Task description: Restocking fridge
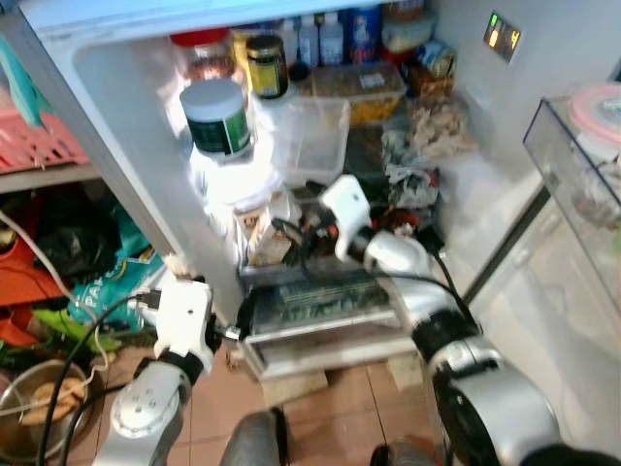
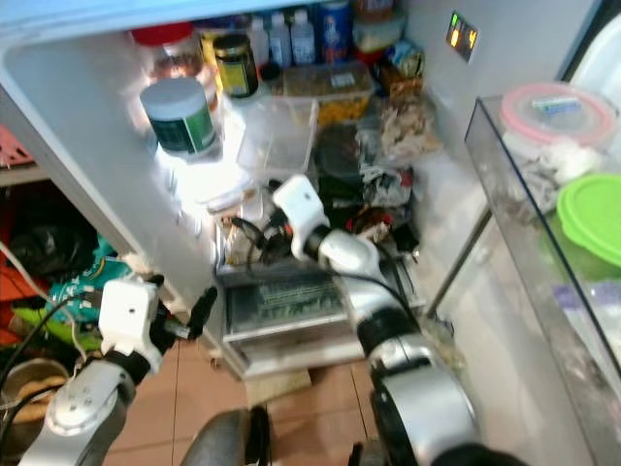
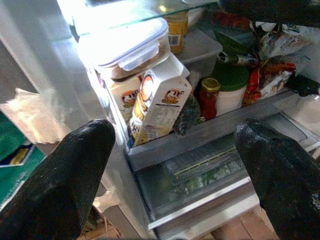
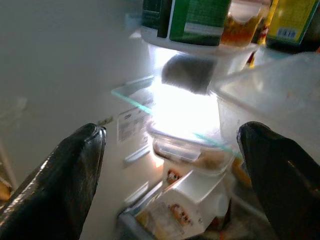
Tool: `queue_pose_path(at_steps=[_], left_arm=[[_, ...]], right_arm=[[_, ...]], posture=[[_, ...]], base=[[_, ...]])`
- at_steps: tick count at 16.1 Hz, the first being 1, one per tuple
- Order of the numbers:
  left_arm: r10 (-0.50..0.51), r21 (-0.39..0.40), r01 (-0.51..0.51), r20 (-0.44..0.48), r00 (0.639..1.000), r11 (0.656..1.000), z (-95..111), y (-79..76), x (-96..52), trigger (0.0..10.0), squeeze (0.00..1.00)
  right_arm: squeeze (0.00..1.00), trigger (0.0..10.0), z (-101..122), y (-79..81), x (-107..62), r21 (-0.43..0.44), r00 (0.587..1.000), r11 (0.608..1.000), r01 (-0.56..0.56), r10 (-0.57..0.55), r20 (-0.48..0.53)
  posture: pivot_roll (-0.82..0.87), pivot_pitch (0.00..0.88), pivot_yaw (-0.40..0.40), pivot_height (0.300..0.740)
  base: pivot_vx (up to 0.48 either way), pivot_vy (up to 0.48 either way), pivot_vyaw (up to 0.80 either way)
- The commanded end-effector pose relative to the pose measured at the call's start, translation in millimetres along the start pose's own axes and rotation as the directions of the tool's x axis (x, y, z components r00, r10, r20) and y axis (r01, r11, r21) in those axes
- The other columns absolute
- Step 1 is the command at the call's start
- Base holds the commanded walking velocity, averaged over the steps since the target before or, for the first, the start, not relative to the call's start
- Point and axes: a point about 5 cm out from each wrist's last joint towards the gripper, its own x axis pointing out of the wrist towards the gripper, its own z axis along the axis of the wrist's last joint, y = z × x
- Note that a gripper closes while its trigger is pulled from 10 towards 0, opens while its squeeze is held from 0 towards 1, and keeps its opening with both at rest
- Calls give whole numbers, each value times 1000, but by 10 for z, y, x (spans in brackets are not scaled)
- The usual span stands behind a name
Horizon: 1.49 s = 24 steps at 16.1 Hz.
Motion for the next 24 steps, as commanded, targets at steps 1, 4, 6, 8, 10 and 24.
queue_pose_path(at_steps=[1,4,6,8,10,24], left_arm=[[9,10,-9,-9,1000,1000,13,31,-45,10000,0],[23,15,-23,-21,999,1000,18,51,-138,10000,0],[25,12,-25,-26,999,1000,13,29,-164,10000,0],[25,5,-25,-31,999,1000,18,-8,-192,10000,0],[26,-4,-26,-40,999,1000,11,-38,-233,10000,0],[39,3,-39,-81,996,999,-10,-42,-279,10000,0]], right_arm=[[1000,10000,51,3,67,-8,1000,1000,3,-3,6],[1000,10000,49,6,140,19,1000,1000,11,-11,-19],[1000,10000,42,12,164,24,999,1000,14,-13,-32],[1000,10000,39,-8,176,20,998,999,28,-27,-49],[1000,10000,44,-61,179,7,996,998,66,-66,-67],[1000,10000,178,-534,76,-75,889,893,444,-450,-89]], posture=[[297,118,81,740],[313,139,72,740],[315,147,68,740],[317,162,62,740],[316,182,54,740],[321,210,61,740]], base=[[0,0,0],[0,0,0],[0,0,0],[0,0,0],[0,0,0],[0,0,0]])
